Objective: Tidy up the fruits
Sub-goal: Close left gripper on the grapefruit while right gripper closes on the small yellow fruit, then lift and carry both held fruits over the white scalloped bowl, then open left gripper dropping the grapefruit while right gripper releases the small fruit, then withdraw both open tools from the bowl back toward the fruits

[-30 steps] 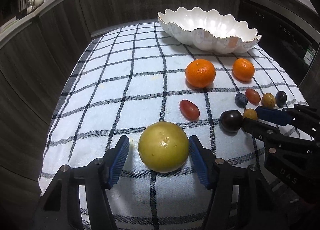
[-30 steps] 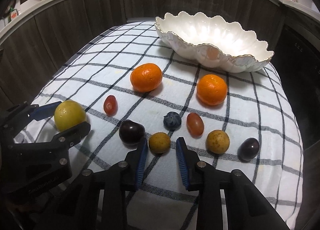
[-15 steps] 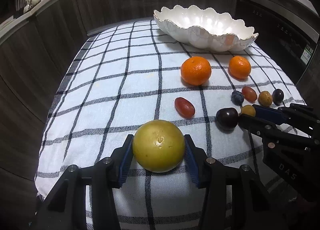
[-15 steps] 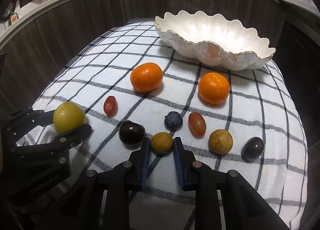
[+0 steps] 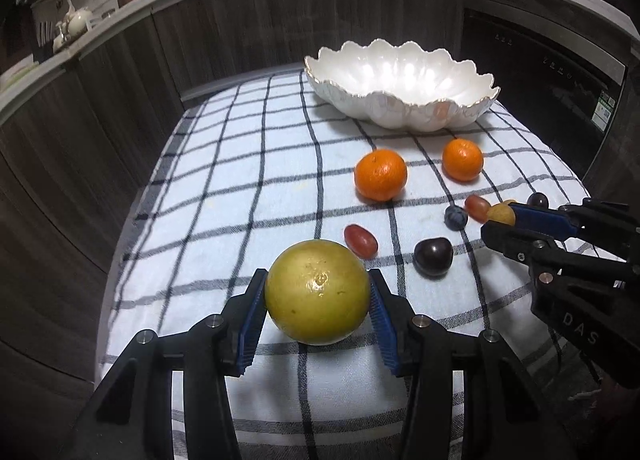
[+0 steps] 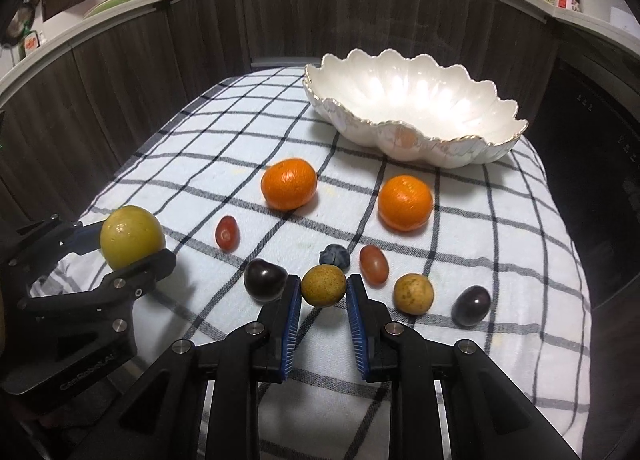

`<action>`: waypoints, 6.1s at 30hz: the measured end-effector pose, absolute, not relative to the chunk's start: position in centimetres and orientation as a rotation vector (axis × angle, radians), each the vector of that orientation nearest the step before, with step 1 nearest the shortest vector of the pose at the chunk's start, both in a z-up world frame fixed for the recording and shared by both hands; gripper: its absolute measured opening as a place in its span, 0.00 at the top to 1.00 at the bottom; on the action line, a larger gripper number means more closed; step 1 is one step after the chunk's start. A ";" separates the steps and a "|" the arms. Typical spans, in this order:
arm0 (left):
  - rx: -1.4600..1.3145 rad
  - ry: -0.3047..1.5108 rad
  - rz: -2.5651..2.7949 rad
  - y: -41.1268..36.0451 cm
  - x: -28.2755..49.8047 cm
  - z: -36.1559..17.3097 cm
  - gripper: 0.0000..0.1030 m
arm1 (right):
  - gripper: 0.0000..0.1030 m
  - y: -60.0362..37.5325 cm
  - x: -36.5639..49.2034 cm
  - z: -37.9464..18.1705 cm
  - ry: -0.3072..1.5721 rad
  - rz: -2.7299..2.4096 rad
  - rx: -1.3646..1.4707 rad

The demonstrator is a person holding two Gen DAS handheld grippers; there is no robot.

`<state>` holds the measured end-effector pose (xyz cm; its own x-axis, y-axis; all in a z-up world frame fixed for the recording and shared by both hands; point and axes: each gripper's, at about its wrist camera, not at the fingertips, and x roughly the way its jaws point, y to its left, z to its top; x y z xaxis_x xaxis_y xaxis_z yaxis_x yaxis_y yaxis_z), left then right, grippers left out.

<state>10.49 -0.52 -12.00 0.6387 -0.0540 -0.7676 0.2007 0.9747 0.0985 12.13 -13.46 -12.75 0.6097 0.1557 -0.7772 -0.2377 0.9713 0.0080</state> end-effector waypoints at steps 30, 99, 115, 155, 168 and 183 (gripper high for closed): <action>0.189 0.818 -0.208 -4.5 15.5 -6.8 0.53 | 0.76 -18.0 16.2 -7.1 0.811 0.117 -0.040; 0.206 0.889 -0.246 -8.9 31.9 -7.6 0.21 | 0.39 -25.1 31.1 -7.9 0.922 -0.049 0.060; 0.176 0.855 -0.177 -7.6 31.2 -6.1 0.05 | 0.23 -25.1 30.2 -6.8 0.892 -0.078 0.076; 0.152 0.823 -0.171 -5.6 23.0 -3.9 0.05 | 0.23 -23.6 22.3 -3.9 0.839 -0.047 0.065; 0.182 0.818 -0.180 -5.4 19.4 -5.6 0.06 | 0.23 -22.5 19.6 -5.0 0.838 -0.015 0.016; 0.191 0.812 -0.217 -5.4 16.3 -7.8 0.07 | 0.23 -20.5 17.1 -6.4 0.821 0.054 -0.064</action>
<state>16.26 -5.38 -7.85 0.6685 -0.1181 -0.7342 0.2634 0.9609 0.0853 17.09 -20.51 -6.40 0.6802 0.0227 -0.7327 -0.0726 0.9967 -0.0365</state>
